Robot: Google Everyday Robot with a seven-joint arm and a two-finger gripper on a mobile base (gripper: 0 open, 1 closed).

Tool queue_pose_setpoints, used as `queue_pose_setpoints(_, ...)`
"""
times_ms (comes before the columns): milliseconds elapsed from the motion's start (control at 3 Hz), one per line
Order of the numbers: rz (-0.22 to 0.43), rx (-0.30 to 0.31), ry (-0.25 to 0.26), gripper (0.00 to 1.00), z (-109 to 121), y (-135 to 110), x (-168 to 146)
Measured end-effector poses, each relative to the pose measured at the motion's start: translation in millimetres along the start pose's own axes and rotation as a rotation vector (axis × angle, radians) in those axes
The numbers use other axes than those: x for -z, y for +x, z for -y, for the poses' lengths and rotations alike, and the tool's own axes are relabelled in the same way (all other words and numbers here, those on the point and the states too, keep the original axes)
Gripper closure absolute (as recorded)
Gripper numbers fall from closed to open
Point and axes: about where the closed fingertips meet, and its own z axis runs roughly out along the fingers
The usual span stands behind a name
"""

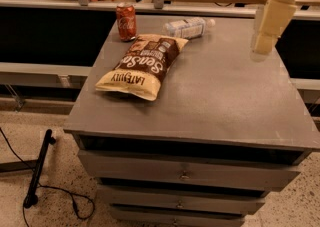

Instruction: Pick blue plastic bottle

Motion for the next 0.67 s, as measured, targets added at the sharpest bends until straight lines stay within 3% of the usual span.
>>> queue_pose_setpoints(333, -0.025, 0.076, 0.01, 0.0, 42, -6, -18)
queue_pose_setpoints(667, -0.082, 0.113, 0.025, 0.0, 83, 4, -40)
